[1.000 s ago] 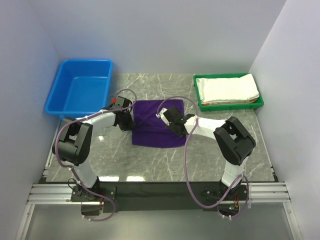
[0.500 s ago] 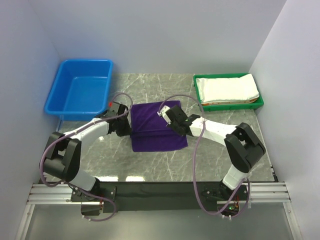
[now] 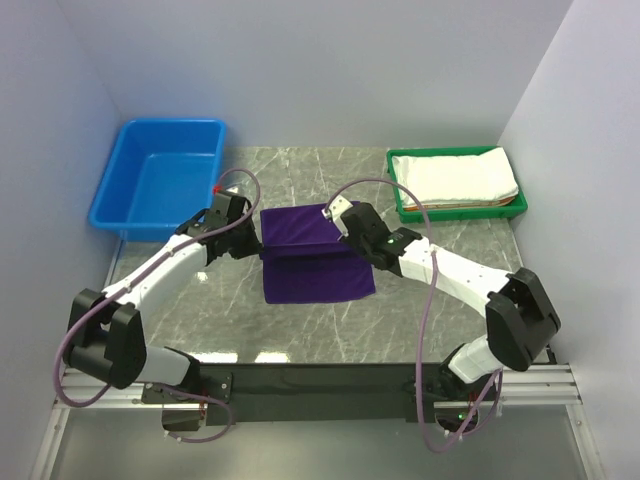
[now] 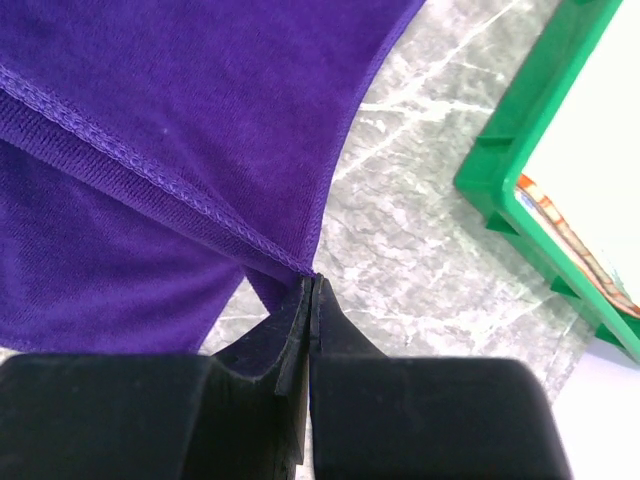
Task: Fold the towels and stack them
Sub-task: Fold the towel
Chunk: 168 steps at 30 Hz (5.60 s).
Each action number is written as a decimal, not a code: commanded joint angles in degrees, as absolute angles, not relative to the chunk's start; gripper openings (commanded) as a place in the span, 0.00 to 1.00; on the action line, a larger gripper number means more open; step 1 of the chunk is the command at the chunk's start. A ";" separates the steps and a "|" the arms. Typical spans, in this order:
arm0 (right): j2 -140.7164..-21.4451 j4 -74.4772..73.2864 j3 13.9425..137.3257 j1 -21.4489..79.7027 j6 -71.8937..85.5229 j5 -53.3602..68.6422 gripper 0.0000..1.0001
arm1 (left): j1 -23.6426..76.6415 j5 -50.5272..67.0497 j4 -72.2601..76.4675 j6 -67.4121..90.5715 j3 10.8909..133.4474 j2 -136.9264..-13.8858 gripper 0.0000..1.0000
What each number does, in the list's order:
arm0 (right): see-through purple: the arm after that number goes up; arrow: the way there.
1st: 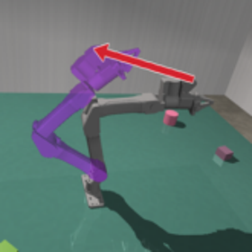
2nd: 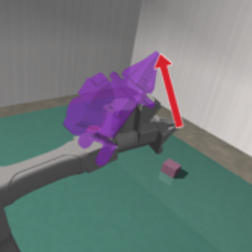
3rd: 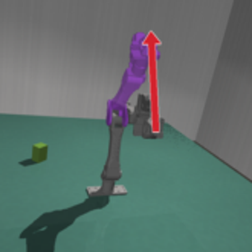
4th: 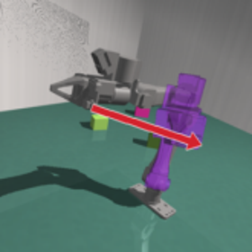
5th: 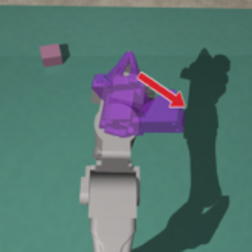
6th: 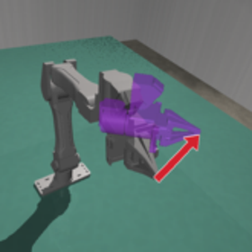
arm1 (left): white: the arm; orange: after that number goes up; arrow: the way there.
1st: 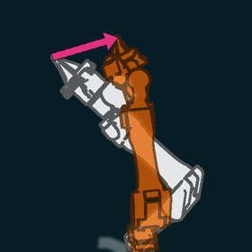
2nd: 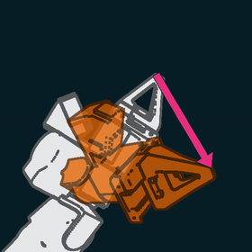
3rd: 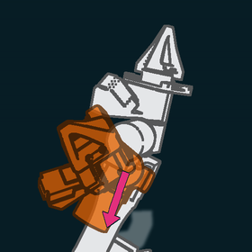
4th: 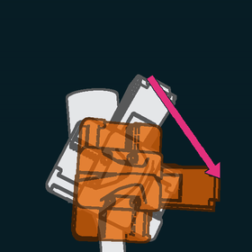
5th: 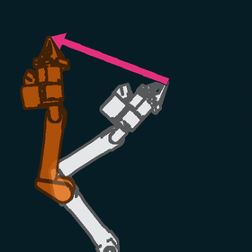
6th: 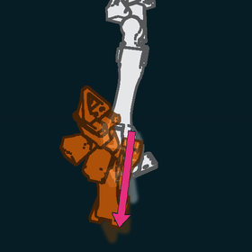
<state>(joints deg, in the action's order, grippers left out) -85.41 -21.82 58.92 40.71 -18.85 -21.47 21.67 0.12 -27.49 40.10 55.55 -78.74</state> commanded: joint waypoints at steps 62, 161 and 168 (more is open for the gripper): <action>-84.80 -21.89 58.54 37.97 24.61 -16.70 0.52 | 30.15 -8.35 -29.53 49.22 40.17 -61.43 0.75; -77.87 2.46 30.76 20.83 42.19 13.54 0.00 | 34.28 -8.61 -22.23 53.96 41.40 -77.35 0.01; -73.75 -3.32 34.62 20.92 40.26 11.52 0.00 | 34.28 -12.04 -28.29 52.65 46.49 -75.32 0.01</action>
<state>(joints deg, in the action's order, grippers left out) -77.41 -1.21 31.59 21.32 41.82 13.02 33.95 -8.95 -25.47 53.43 42.28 -77.73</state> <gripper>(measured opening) 0.010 0.015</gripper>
